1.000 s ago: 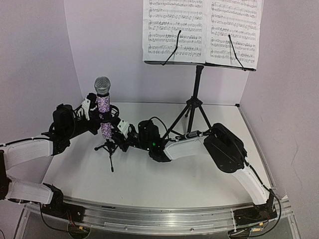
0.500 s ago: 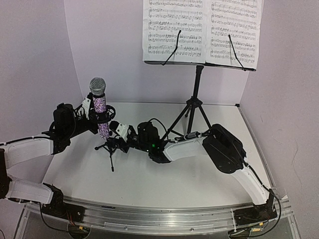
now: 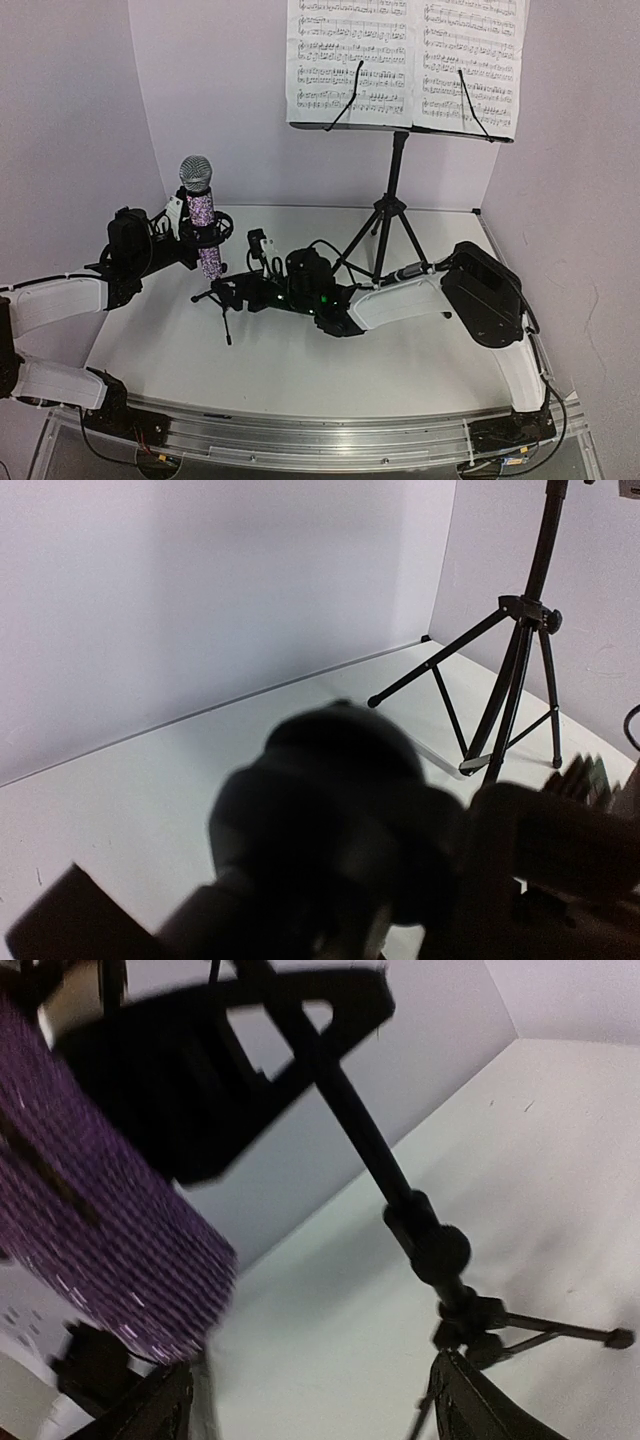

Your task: Pack up the instrument practice props

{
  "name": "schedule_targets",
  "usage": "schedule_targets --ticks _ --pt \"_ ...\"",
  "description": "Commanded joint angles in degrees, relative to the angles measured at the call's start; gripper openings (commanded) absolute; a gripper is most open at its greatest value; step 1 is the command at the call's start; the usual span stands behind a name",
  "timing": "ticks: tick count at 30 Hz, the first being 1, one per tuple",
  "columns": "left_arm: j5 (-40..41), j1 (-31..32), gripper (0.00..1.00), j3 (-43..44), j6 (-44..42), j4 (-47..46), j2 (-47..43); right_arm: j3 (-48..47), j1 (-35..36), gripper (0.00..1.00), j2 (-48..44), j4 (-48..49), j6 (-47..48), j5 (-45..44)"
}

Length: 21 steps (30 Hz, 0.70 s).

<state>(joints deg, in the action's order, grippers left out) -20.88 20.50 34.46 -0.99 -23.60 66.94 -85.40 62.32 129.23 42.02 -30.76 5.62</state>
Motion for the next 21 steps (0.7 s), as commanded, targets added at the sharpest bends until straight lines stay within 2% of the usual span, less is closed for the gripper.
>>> schedule_targets --ticks 1,4,6,13,17,21 --pt "-0.91 0.52 0.00 1.02 1.73 -2.08 0.85 -4.18 -0.27 0.69 0.48 0.69 -34.81 -0.37" --pt "-0.94 0.51 0.00 1.81 1.67 -1.90 0.91 -7.14 -0.24 0.60 4.52 0.61 -45.89 1.48" --pt "-0.99 0.53 0.00 2.14 1.50 -1.73 0.81 -7.56 -0.24 0.56 5.53 0.68 -50.12 0.99" --pt "-0.99 0.51 0.00 2.02 2.00 -1.85 0.47 -8.21 -0.66 0.51 6.13 0.70 -54.21 -2.04" --pt "-1.15 0.51 0.00 2.24 1.91 -2.23 0.19 -6.90 -1.43 0.50 6.18 0.98 -56.96 -3.06" --pt "-1.53 0.51 0.00 2.19 1.17 -1.80 -0.11 -11.01 -2.24 0.52 7.24 0.98 -55.82 -1.91"
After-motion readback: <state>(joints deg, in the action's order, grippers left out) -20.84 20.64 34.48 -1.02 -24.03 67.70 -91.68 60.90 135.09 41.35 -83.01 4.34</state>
